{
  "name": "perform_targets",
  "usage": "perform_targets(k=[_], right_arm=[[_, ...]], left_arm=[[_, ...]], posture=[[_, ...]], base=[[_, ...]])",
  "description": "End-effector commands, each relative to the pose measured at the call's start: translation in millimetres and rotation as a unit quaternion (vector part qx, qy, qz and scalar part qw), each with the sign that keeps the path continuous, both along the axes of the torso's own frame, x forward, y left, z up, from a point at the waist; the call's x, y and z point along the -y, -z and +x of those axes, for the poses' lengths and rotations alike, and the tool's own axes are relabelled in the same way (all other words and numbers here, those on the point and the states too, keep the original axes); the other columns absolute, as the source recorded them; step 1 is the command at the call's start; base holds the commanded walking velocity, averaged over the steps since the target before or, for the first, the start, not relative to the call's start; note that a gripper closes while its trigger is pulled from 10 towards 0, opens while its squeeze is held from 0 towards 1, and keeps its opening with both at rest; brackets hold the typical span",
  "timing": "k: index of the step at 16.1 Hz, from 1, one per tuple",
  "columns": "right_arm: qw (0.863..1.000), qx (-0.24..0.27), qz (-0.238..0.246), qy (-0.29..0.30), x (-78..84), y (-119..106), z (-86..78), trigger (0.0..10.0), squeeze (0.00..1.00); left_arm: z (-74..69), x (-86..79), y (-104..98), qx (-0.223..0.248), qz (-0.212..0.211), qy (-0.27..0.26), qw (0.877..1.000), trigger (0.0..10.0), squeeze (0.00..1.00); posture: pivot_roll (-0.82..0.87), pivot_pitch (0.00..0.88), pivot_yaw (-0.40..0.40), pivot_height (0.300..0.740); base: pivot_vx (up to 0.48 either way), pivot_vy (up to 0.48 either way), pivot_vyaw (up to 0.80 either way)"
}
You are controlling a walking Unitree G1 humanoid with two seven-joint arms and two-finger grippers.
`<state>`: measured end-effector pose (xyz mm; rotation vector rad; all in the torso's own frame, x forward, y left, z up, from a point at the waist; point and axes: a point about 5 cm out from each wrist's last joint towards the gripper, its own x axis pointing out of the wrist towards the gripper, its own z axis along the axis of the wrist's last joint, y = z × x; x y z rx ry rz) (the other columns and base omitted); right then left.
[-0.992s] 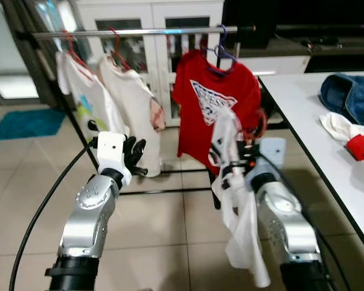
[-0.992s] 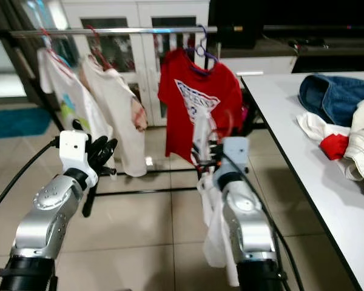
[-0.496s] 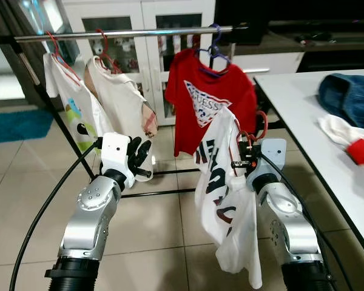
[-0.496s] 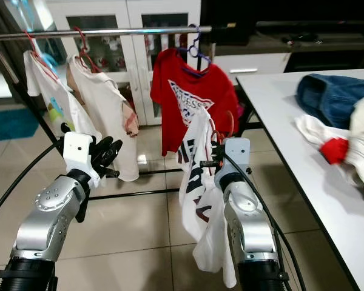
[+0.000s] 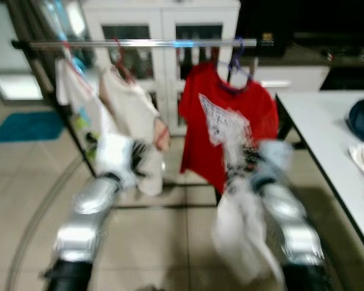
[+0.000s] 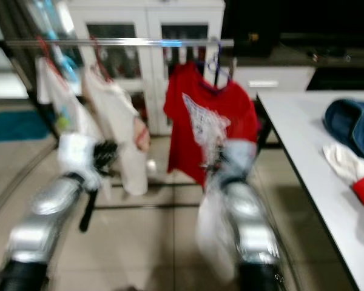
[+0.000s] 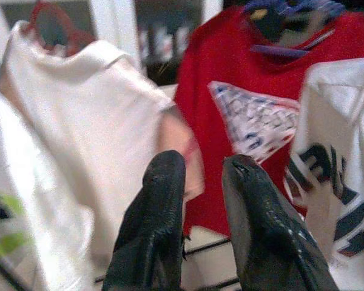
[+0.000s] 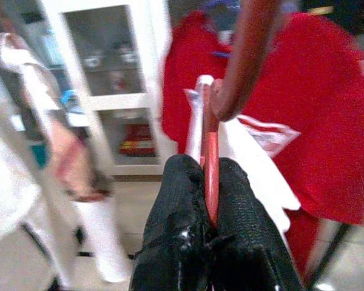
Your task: Hang hanger
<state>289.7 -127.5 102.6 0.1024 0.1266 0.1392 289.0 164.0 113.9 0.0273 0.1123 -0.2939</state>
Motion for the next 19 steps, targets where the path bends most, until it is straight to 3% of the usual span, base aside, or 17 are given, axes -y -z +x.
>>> perform_targets(k=[1, 4, 8, 16, 19], right_arm=[[1.0, 0.009, -0.003, 0.006, 9.0, -4.5, 0.9, 10.0, 0.0], [0.999, 0.013, -0.022, -0.02, 3.3, -5.2, 0.5, 10.0, 0.0], [0.999, 0.024, -0.025, -0.016, 3.5, -7.6, 2.0, 10.0, 0.0], [0.998, 0.046, -0.045, -0.01, 3.8, -13.1, 6.6, 10.0, 0.0], [0.995, 0.06, -0.077, 0.012, 14.2, -19.0, 11.2, 10.0, 0.0]], left_arm=[[1.5, 12.2, -5.6, 0.011, -0.004, 0.02, 1.0, 10.0, 0.32], [0.3, 12.7, -5.1, 0.011, -0.001, 0.022, 1.0, 10.0, 0.32], [0.0, 13.0, -6.4, 0.014, 0.0, 0.024, 1.0, 10.0, 0.32], [-0.4, 15.5, -7.0, 0.014, 0.007, 0.035, 0.999, 10.0, 0.32], [0.0, 16.8, -7.7, 0.016, 0.014, 0.043, 0.999, 10.0, 0.32]], posture=[[-0.05, 0.0, 0.039, 0.74], [-0.04, 0.0, 0.034, 0.74], [-0.04, 0.0, 0.028, 0.74], [-0.03, 0.0, 0.026, 0.74], [-0.03, 0.0, 0.03, 0.74]], base=[[0.364, 0.0, 0.0], [0.359, 0.0, 0.0], [0.355, 0.0, 0.8], [0.355, 0.0, 0.0], [0.354, 0.0, 0.0]])
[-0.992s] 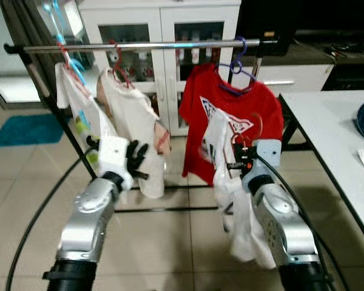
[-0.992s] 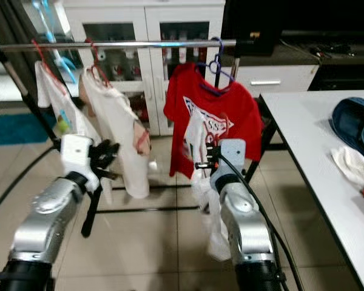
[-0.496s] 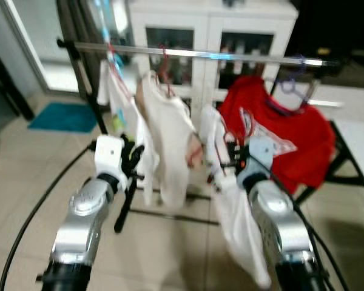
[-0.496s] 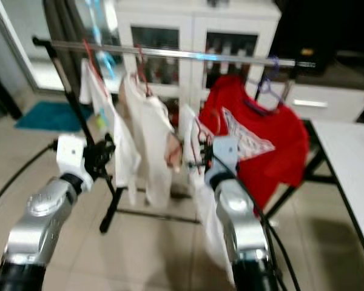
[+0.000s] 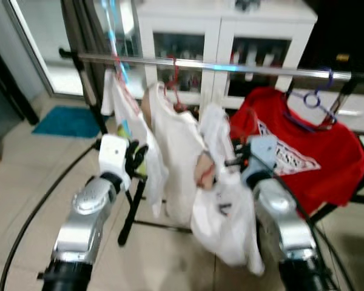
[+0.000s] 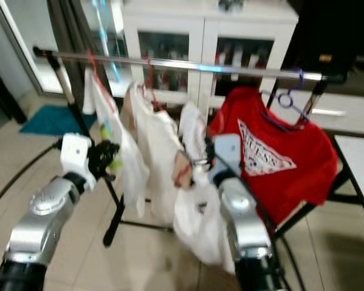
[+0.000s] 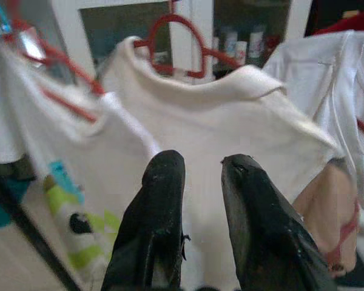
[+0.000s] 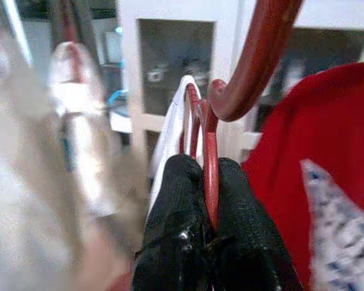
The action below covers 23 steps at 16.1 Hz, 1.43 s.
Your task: Hang hanger
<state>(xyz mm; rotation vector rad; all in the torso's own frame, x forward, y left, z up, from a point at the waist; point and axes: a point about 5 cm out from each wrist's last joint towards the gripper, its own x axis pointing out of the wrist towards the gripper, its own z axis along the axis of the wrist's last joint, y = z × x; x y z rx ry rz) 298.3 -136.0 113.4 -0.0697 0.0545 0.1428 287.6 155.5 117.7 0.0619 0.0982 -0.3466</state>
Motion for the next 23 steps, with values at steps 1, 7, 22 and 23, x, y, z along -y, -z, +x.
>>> perform_targets(k=[1, 7, 22, 23], right_arm=[[0.999, 0.039, -0.033, 0.01, 10.5, -14.6, 5.3, 10.0, 0.0], [0.994, 0.058, -0.097, 0.014, 44.5, -41.2, 35.5, 10.0, 0.0], [0.997, -0.076, 0.013, 0.009, 31.1, -59.6, 105.1, 10.0, 0.0], [0.996, -0.09, 0.013, 0.027, 33.1, -57.6, 106.6, 10.0, 0.0]], left_arm=[[2.0, 8.9, -4.3, 0.008, 0.0, 0.017, 1.0, 10.0, 0.32], [-1.4, 20.6, -15.1, 0.023, 0.018, 0.107, 0.994, 10.0, 0.31], [-26.1, 31.4, -48.7, 0.028, 0.028, 0.281, 0.959, 10.0, 0.25], [-27.2, 30.6, -48.8, 0.025, 0.032, 0.283, 0.958, 10.0, 0.25]], posture=[[-0.03, 0.0, 0.03, 0.74], [-0.03, 0.0, 0.033, 0.74], [0.03, 0.0, 0.045, 0.74], [0.04, 0.0, 0.047, 0.74]], base=[[0.352, 0.0, 0.0], [0.349, 0.0, 0.0], [0.02, 0.0, 0.0], [0.0, 0.0, 0.0]])
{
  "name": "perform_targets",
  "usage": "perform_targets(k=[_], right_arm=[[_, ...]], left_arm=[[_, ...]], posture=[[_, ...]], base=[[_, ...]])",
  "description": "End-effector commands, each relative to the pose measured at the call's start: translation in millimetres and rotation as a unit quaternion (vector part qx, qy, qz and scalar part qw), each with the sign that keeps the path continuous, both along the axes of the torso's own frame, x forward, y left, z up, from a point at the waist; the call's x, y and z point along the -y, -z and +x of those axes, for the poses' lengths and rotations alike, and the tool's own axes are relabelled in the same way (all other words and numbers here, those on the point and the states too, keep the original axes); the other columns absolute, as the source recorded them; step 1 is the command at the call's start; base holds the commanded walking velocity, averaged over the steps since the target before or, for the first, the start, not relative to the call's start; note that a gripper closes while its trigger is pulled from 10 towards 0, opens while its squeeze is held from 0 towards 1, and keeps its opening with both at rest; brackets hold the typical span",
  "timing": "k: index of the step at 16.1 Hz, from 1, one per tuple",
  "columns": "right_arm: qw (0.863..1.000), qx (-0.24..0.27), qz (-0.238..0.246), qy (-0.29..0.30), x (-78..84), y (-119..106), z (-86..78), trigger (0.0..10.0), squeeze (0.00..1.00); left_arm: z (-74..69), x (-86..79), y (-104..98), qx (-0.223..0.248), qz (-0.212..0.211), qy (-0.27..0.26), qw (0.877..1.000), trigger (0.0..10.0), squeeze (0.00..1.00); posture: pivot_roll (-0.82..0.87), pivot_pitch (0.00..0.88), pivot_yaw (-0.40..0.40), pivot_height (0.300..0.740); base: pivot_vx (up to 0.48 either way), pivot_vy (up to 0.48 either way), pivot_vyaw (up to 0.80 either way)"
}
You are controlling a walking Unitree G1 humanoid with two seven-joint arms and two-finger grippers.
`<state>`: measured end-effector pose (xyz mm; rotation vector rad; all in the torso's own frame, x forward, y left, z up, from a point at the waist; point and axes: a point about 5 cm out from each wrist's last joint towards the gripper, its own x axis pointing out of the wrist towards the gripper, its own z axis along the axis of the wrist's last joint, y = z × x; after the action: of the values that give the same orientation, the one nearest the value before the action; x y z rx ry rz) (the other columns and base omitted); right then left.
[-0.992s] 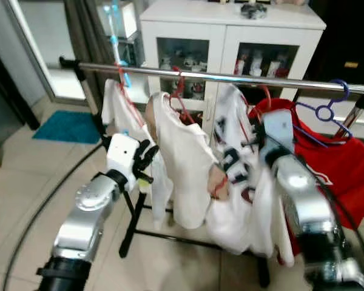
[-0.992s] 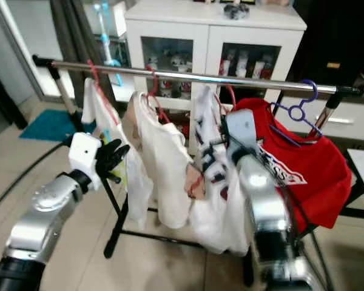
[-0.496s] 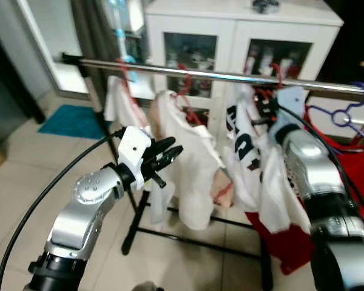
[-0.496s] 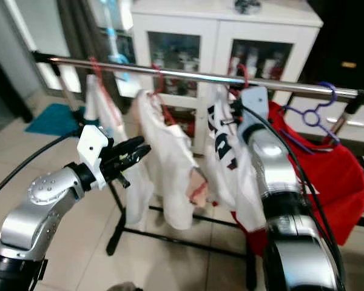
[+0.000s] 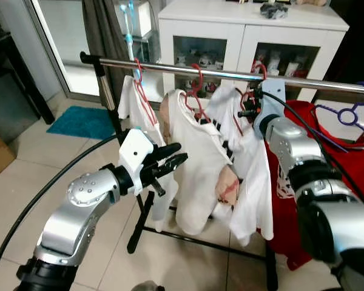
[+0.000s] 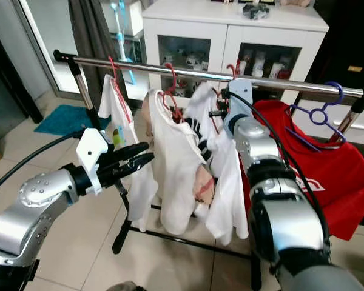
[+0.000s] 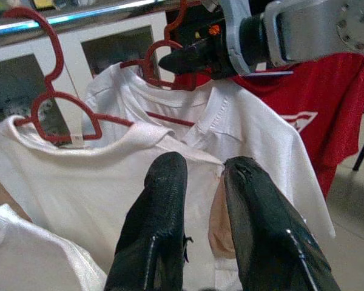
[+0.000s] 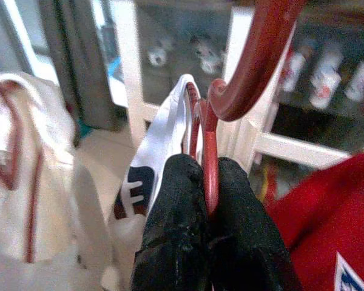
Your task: Hang hanger
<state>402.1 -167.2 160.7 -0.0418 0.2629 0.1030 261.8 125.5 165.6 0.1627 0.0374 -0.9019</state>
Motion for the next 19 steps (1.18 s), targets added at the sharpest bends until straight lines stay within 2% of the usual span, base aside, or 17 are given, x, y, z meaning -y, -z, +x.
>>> perform_targets(k=[1, 6, 8, 9, 10, 11, 13, 14, 15, 17, 18, 19], right_arm=[[1.0, -0.011, -0.002, 0.025, 5.3, -5.1, 3.3, 10.0, 0.0], [0.997, -0.07, -0.034, 0.028, 7.8, 14.6, -2.3, 10.0, 0.0], [0.996, -0.072, -0.031, 0.036, 11.6, 19.9, -4.6, 10.0, 0.0], [0.997, -0.057, -0.031, 0.045, 15.5, 18.5, -4.6, 10.0, 0.67], [0.997, -0.031, -0.051, 0.044, 19.2, 14.3, -3.9, 10.0, 1.0], [0.997, -0.017, -0.065, 0.04, 20.6, 11.9, -3.5, 10.0, 1.0], [0.998, 0.042, -0.03, 0.027, 28.2, -0.2, -5.5, 10.0, 1.0], [0.998, 0.053, -0.027, 0.019, 29.6, -2.5, -7.0, 10.0, 1.0], [0.995, 0.092, -0.017, -0.018, 29.7, -10.6, -18.5, 10.0, 1.0], [0.992, 0.119, -0.047, -0.021, 32.0, -11.6, -33.1, 10.0, 1.0], [0.99, 0.13, -0.037, -0.029, 30.2, -11.2, -45.4, 10.0, 1.0], [0.99, 0.134, -0.037, -0.037, 29.3, -11.1, -49.7, 10.0, 1.0]], left_arm=[[-4.2, -0.2, -0.6, -0.006, 0.006, 0.011, 1.0, 10.0, 0.25], [-8.7, -0.5, 2.7, -0.018, 0.013, 0.015, 1.0, 10.0, 0.25], [-8.6, -0.7, 3.8, -0.02, 0.013, 0.012, 1.0, 10.0, 0.25], [-7.9, -1.4, 4.4, -0.021, 0.01, 0.005, 1.0, 10.0, 0.25], [-6.5, -2.7, 5.0, -0.022, 0.004, -0.006, 1.0, 10.0, 0.25], [-5.7, -3.4, 5.3, -0.023, 0.002, -0.012, 1.0, 10.0, 0.25], [4.6, -10.0, 7.6, -0.021, -0.018, -0.082, 0.996, 10.0, 0.22], [7.5, -11.6, 8.5, -0.022, -0.022, -0.101, 0.994, 10.0, 0.14], [12.6, -14.4, 9.8, -0.02, -0.037, -0.136, 0.99, 10.0, 0.12], [13.9, -13.1, 12.9, -0.021, -0.037, -0.15, 0.988, 10.0, 0.11], [15.0, -10.9, 15.6, -0.021, -0.032, -0.156, 0.987, 10.0, 0.13], [15.5, -10.2, 16.4, -0.02, -0.03, -0.159, 0.987, 10.0, 0.13]], posture=[[0.04, 0.0, 0.05, 0.74], [0.04, 0.0, 0.044, 0.74], [0.04, 0.0, 0.043, 0.74], [0.03, 0.0, 0.045, 0.74], [0.03, 0.0, 0.047, 0.74], [0.03, 0.0, 0.048, 0.74], [0.01, 0.0, 0.046, 0.74], [0.01, 0.0, 0.044, 0.74], [0.0, 0.0, 0.044, 0.74], [-0.01, 0.0, 0.049, 0.74], [-0.03, 0.0, 0.053, 0.74], [-0.03, 0.0, 0.052, 0.74]], base=[[0.0, 0.0, 0.0], [0.0, 0.0, 0.0], [0.0, 0.0, 0.0], [0.0, 0.0, 0.0], [0.0, 0.0, 0.0], [0.0, 0.0, 0.0], [0.0, 0.0, 0.0], [0.0, 0.0, 0.0], [0.0, 0.0, 0.0], [0.0, 0.0, 0.0], [0.0, 0.0, 0.0], [0.0, 0.0, 0.0]])
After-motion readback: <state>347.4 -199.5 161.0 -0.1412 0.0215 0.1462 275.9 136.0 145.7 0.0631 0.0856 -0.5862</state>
